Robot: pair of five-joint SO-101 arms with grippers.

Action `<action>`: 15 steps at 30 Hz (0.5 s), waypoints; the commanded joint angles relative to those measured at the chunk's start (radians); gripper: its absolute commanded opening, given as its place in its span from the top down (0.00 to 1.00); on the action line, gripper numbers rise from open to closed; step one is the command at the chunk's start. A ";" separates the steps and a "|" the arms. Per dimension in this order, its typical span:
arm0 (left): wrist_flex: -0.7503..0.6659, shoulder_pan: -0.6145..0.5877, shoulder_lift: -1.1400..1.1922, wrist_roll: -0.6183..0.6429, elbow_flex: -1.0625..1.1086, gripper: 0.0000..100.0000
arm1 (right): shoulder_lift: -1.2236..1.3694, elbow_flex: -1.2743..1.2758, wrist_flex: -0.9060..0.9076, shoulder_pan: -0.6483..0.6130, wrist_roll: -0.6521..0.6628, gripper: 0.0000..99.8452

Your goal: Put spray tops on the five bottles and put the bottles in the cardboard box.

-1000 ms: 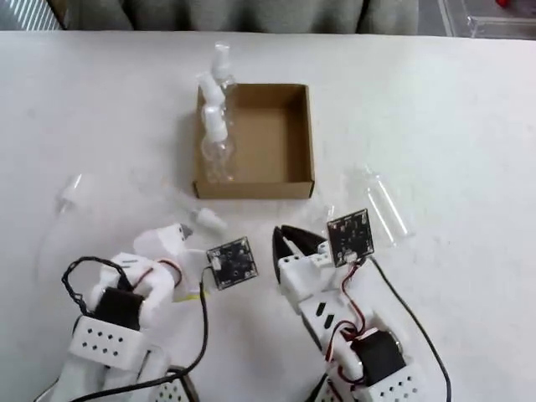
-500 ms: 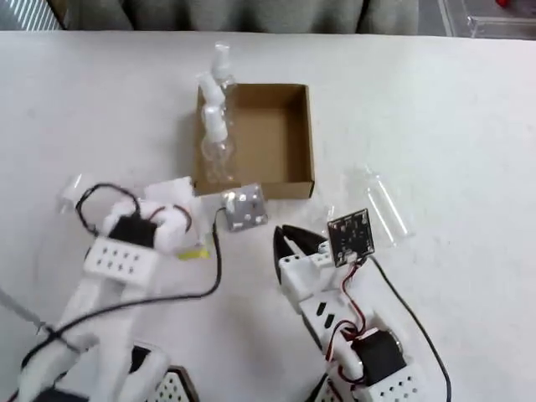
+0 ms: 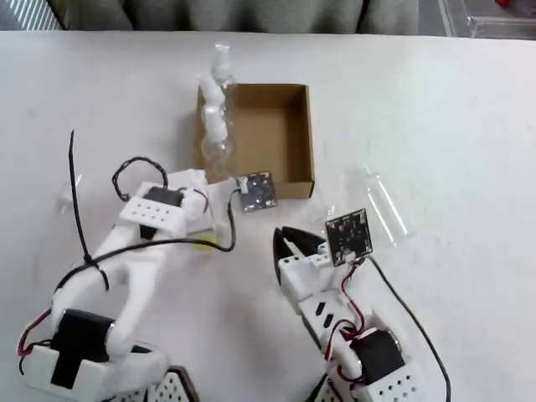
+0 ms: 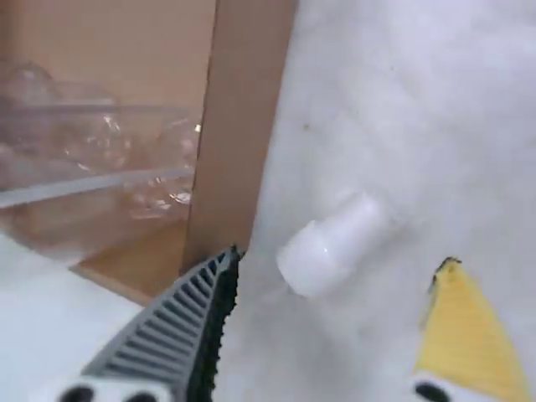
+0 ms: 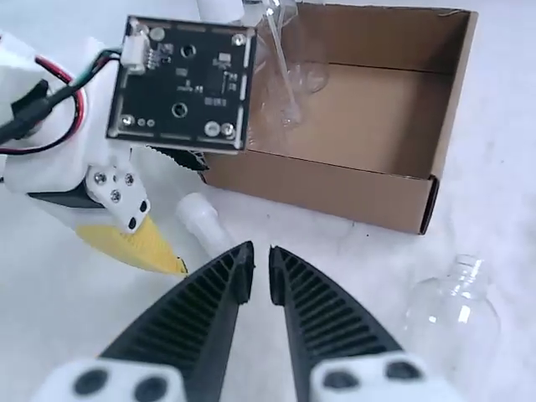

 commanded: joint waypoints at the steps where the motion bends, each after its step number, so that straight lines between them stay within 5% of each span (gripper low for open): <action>1: -0.029 0.016 -0.004 -0.006 -0.049 0.66 | -0.005 -0.012 -0.021 0.002 0.011 0.98; 15: -0.035 0.027 0.145 0.032 -0.080 0.66 | -0.005 -0.012 -0.021 0.001 0.011 0.98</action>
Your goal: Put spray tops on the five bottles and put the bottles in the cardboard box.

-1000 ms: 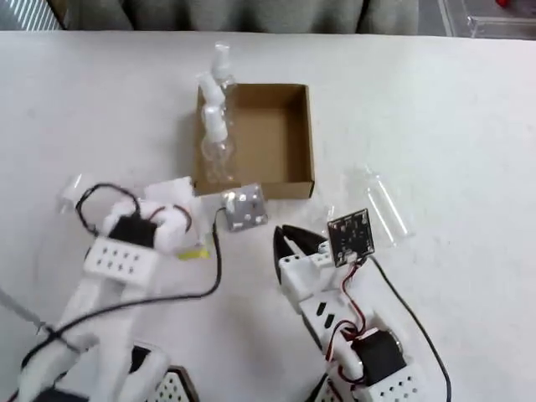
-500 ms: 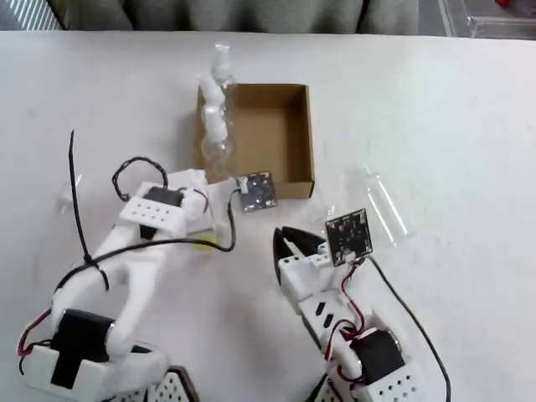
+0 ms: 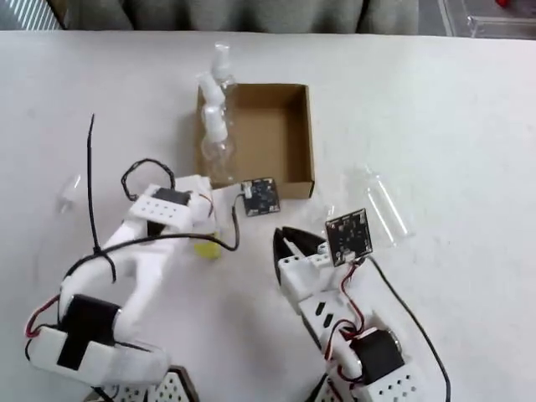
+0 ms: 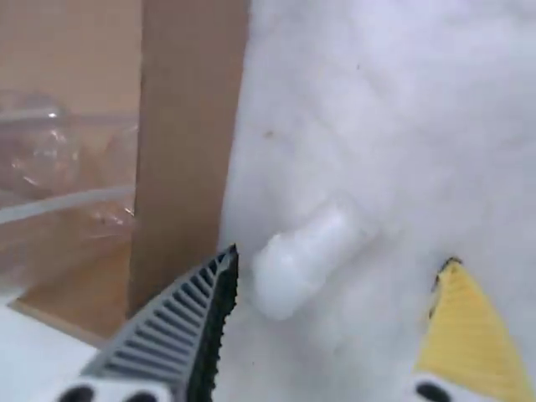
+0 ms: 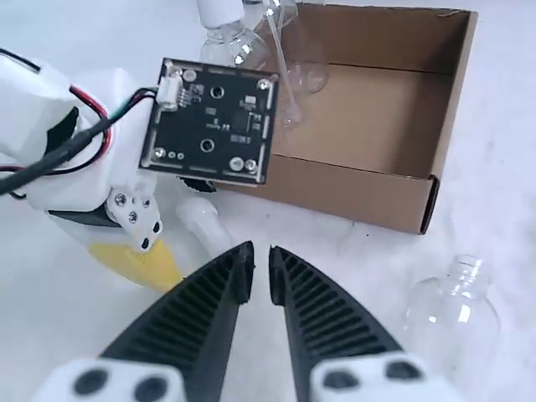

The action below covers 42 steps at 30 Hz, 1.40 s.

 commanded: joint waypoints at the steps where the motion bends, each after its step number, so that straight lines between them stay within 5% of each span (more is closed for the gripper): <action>1: -0.003 0.008 0.035 0.046 -0.074 0.66 | -0.005 -0.012 -0.019 0.001 0.011 0.98; 13: 0.071 0.019 0.025 0.097 -0.083 0.81 | -0.005 -0.012 -0.019 0.001 0.011 0.98; 32: 0.338 0.019 -0.220 0.824 -0.002 0.81 | -0.005 -0.012 -0.019 0.001 0.011 0.98; 37: 0.339 0.018 -0.220 0.735 -0.046 0.76 | -0.005 -0.012 -0.019 0.001 0.011 0.98; 42: 0.325 0.019 -0.213 0.463 -0.098 0.68 | -0.005 -0.012 -0.016 0.001 0.011 0.98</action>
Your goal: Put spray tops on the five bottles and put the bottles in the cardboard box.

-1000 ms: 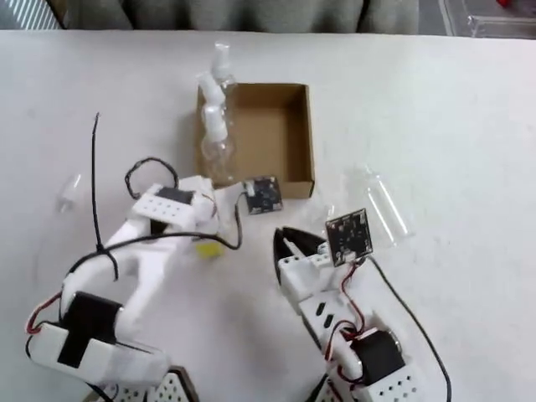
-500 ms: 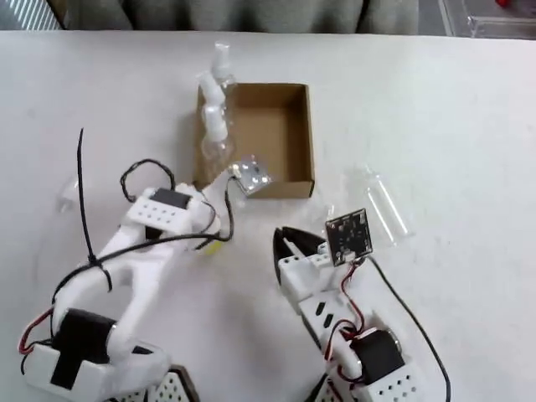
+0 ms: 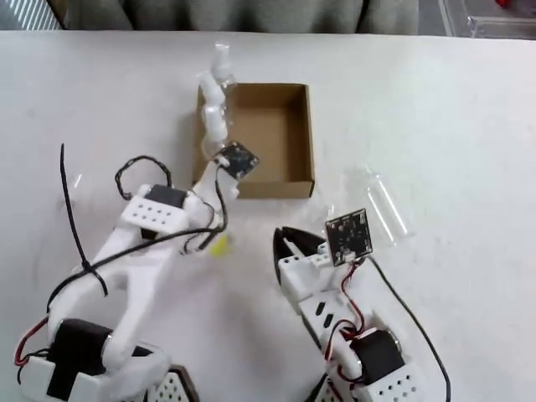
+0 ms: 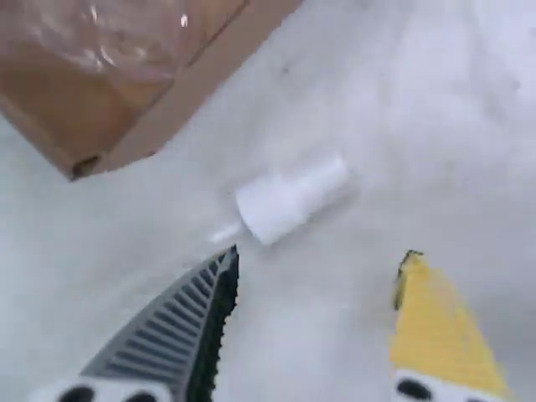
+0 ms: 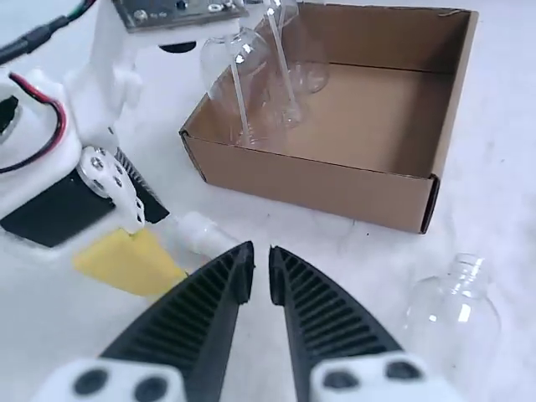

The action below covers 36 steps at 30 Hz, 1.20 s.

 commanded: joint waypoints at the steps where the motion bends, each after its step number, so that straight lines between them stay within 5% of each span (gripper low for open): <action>1: -0.002 0.007 -0.044 -0.285 -0.075 0.68 | -0.005 -0.011 -0.016 0.001 0.011 0.98; 6: -0.049 -0.016 -0.041 -0.549 -0.075 0.69 | -0.005 -0.011 -0.016 0.001 0.011 0.98; 14: -0.104 0.008 0.007 -0.715 -0.080 0.68 | -0.005 -0.011 -0.018 0.001 0.011 0.98; 27: -0.150 0.039 0.303 -0.715 -0.204 0.70 | -0.005 -0.011 -0.018 0.001 0.011 0.98; 36: -0.149 0.058 0.305 -0.624 -0.209 0.97 | -0.005 -0.011 -0.018 0.001 0.011 0.98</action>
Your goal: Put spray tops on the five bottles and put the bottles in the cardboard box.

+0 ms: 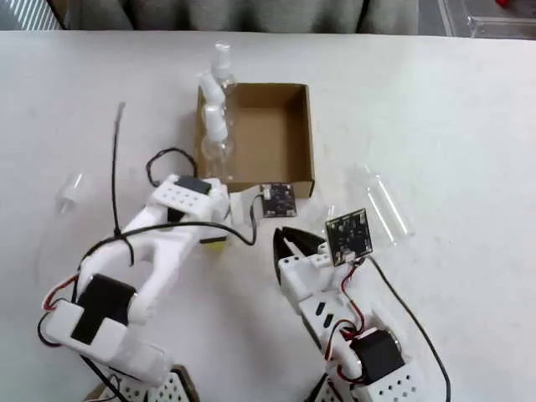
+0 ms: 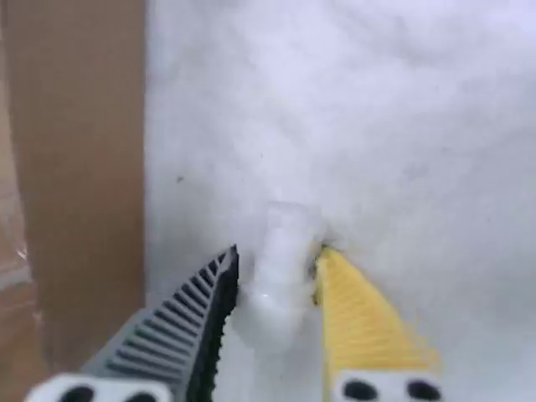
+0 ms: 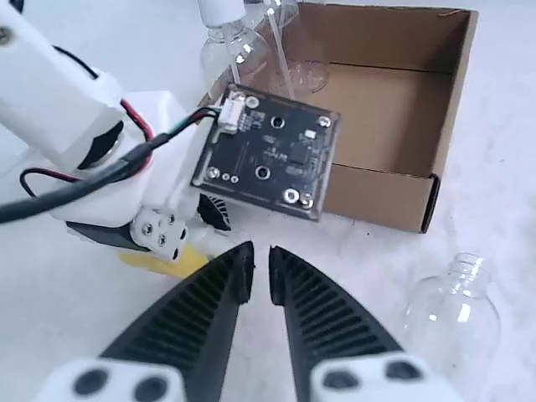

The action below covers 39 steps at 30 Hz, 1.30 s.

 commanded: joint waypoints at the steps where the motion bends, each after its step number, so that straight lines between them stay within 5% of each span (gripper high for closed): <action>1: -0.021 -0.002 0.007 0.028 -0.054 0.98 | -0.005 -0.011 -0.018 0.001 0.011 0.98; 8: 0.135 0.012 -0.039 0.236 -0.051 0.98 | -0.005 -0.011 -0.018 0.001 0.011 0.98; 24: 0.259 0.022 -0.145 1.195 -0.058 0.98 | -0.005 -0.018 -0.013 0.036 0.011 0.98; 39: 0.307 -0.076 -0.332 1.223 0.006 0.98 | -0.001 -0.140 -0.005 0.384 0.255 0.98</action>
